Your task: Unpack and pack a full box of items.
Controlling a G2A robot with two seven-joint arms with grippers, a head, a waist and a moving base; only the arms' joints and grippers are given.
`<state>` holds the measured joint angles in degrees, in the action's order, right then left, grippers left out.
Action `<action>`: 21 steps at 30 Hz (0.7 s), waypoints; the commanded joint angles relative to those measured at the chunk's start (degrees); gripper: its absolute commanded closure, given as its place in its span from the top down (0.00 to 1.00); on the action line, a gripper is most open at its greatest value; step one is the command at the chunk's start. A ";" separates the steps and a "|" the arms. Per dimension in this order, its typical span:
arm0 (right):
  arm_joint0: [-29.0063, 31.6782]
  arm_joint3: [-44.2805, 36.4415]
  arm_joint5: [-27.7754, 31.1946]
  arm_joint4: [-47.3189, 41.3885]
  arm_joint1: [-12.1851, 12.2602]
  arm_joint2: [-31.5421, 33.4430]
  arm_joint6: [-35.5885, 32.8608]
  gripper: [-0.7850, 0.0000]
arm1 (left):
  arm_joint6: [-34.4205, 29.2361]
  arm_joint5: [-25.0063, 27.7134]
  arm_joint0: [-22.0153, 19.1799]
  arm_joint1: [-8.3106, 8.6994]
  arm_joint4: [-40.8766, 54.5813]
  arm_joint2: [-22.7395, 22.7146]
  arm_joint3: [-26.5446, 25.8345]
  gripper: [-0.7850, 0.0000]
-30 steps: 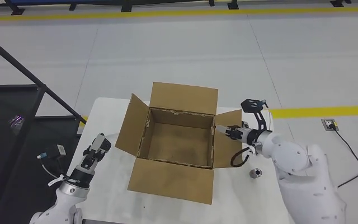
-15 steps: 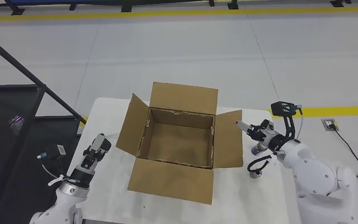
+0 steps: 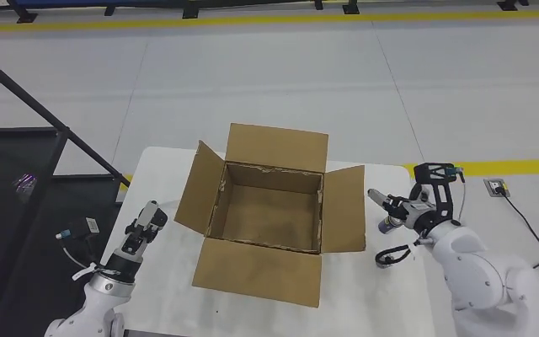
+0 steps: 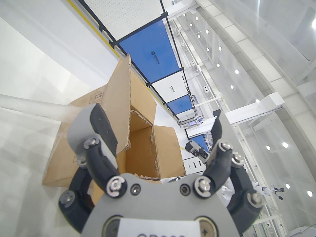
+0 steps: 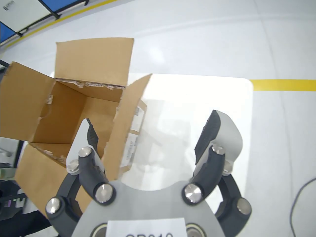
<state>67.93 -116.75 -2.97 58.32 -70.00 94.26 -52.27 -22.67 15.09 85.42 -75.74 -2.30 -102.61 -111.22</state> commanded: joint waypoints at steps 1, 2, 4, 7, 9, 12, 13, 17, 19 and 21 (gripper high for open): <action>3.25 -0.35 0.09 4.17 0.44 2.75 -2.00 1.00 | 0.00 0.00 0.00 0.00 0.00 0.00 0.00 1.00; 4.39 -0.28 1.48 4.61 0.65 3.59 -3.67 1.00 | 0.00 0.00 0.00 0.00 0.00 0.00 0.00 1.00; 6.37 0.39 4.52 5.97 1.06 5.11 -5.79 1.00 | 0.00 0.00 0.00 0.00 0.00 0.00 0.00 1.00; 8.71 2.66 9.75 7.69 1.52 4.80 -8.08 1.00 | 0.00 0.00 0.00 0.00 0.00 0.00 0.00 1.00; 8.74 5.20 11.05 11.03 1.71 2.95 -9.59 1.00 | 0.00 0.00 0.00 0.00 0.00 0.00 0.00 1.00; 7.50 9.85 11.49 11.92 1.56 -1.27 -9.63 1.00 | 0.00 0.00 0.00 0.00 0.00 0.00 0.00 1.00; 7.03 11.44 11.57 12.69 1.53 -2.42 -9.29 1.00 | 0.00 0.00 0.00 0.00 0.00 0.00 0.00 1.00; 5.36 17.03 9.77 15.63 1.30 -5.92 -6.81 1.00 | 0.00 0.00 0.00 0.00 0.00 0.00 0.00 1.00; 4.72 18.78 8.79 16.39 1.21 -6.80 -5.81 1.00 | 0.00 0.00 0.00 0.00 0.00 0.00 0.00 1.00; 4.33 19.70 8.39 16.73 1.15 -7.48 -4.97 1.00 | 0.00 0.00 0.00 0.00 0.00 0.00 0.00 1.00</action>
<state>72.45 -97.49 5.58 74.91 -68.83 87.08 -57.65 -22.67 15.09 85.42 -75.74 -2.30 -102.61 -111.22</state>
